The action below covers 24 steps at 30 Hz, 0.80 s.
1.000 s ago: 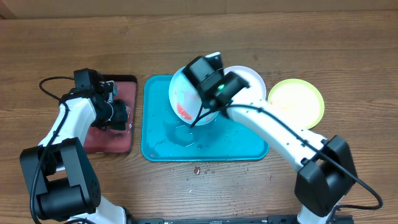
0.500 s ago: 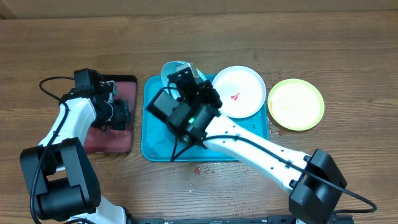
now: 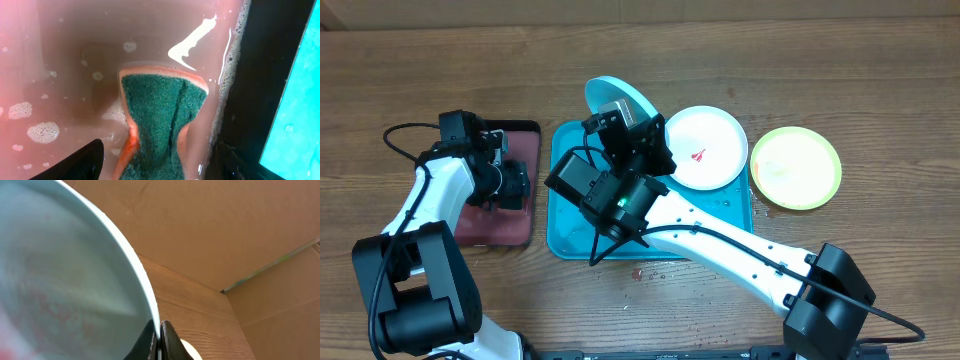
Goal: Clean dirty plates on tray and stack at the side
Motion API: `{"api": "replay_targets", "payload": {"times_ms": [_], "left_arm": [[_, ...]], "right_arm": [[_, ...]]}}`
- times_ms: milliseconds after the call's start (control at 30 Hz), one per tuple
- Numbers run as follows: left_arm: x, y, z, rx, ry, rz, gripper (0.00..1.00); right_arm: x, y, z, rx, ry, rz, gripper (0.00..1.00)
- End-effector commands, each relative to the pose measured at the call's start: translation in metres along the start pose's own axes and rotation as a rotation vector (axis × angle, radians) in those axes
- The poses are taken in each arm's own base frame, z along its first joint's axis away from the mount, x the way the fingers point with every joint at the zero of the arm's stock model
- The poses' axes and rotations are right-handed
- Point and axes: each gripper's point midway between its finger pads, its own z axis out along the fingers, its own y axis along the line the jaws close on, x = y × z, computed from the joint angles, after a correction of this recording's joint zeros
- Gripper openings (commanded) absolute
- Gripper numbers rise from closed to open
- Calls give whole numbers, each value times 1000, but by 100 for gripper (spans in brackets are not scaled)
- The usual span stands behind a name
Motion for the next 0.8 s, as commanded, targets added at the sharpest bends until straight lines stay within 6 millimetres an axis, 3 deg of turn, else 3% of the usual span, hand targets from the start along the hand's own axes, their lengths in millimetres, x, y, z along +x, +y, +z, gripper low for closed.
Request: {"api": "replay_targets", "payload": {"times_ms": [0,233,333,533,767], "left_arm": [[-4,1,1,-2,-5,3,73],[-5,1,1,0,-10,3,73],[-8,1,1,0,-22,6,73],[-15,-2,6,-3,-64,22,70],[-22,0,6,-48,-90,46,68]], "right_arm": [[-14,-9,-7,-7,-22,66,4],[23,43,18,-377,252,230,4],[40,50,33,-470,397,335,4],[62,29,70,-604,630,528,4],[86,-26,110,-706,827,767,4]]}}
